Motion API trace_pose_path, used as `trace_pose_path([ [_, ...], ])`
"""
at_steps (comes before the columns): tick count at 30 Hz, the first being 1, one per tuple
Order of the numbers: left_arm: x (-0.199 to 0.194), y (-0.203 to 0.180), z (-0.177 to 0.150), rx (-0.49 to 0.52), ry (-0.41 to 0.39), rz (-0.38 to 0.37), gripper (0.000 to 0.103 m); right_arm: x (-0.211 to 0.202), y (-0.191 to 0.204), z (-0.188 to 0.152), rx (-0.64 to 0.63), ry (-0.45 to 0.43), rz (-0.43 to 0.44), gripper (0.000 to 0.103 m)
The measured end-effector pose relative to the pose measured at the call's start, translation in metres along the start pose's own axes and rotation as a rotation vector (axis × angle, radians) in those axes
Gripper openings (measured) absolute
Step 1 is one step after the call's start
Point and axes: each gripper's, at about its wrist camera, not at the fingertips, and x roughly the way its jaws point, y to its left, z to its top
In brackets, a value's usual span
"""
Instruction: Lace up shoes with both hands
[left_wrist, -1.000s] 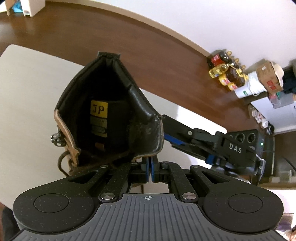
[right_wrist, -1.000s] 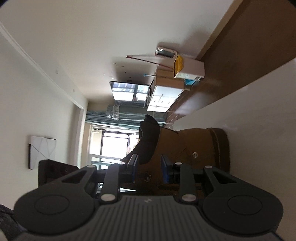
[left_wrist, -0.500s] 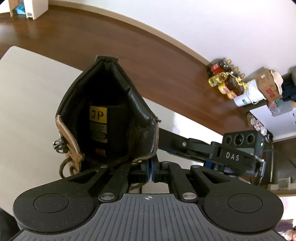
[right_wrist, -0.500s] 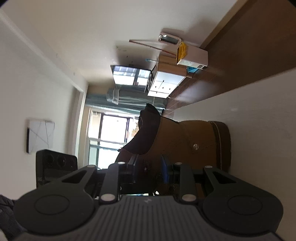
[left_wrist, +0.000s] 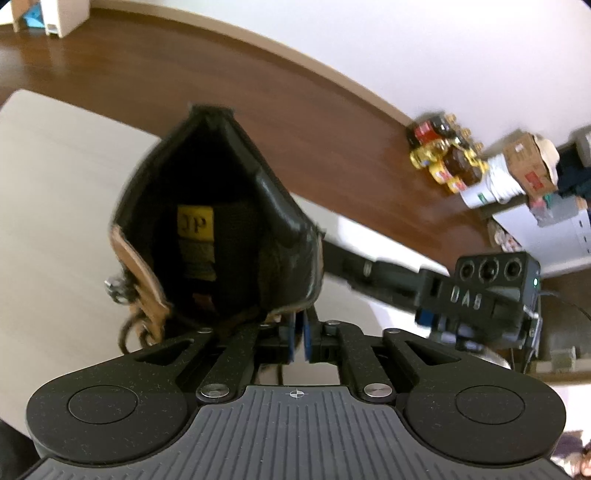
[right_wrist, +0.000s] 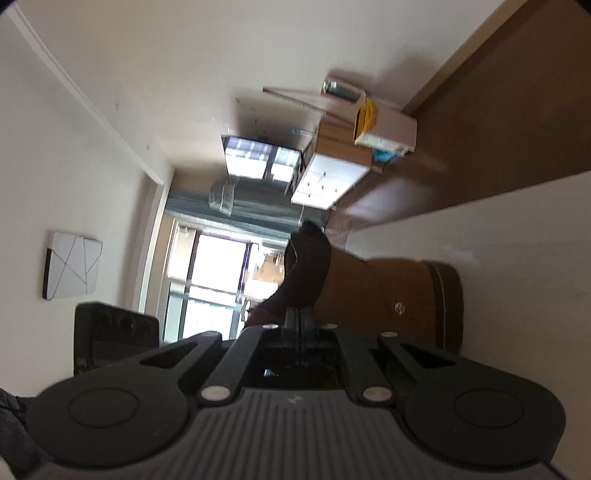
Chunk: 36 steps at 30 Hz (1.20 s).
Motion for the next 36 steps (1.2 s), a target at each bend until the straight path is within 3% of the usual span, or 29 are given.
trace_pose_path([
  [3,0.002,-0.002,-0.005,0.029,0.024,-0.005,0.028,-0.007,0.002,0.003,-0.005,-0.045,-0.009,0.002],
  [12,-0.006,0.007,-0.024,0.14,0.073,0.012,0.032,-0.05,0.005,0.018,0.036,-0.295,-0.075,0.001],
  [21,-0.029,0.03,-0.037,0.229,0.05,0.036,0.032,-0.11,0.029,-0.005,-0.013,-0.527,-0.236,0.001],
  [25,-0.035,0.026,-0.043,0.298,0.015,0.022,0.032,-0.11,0.04,-0.027,-0.053,-0.445,-0.289,0.001],
  [28,-0.042,0.021,-0.045,0.327,-0.045,-0.056,0.032,-0.09,0.034,-0.04,-0.019,-0.346,-0.282,0.009],
  [30,-0.047,0.016,-0.044,0.337,-0.089,-0.095,0.04,-0.075,0.034,-0.047,-0.056,-0.281,-0.301,0.017],
  [32,-0.058,0.01,-0.043,0.359,-0.171,-0.142,0.046,-0.054,0.043,-0.051,-0.205,-0.175,-0.386,0.019],
  [36,-0.07,0.013,-0.044,0.419,-0.233,-0.116,0.046,-0.025,0.054,-0.057,-0.54,-0.046,-0.521,0.019],
])
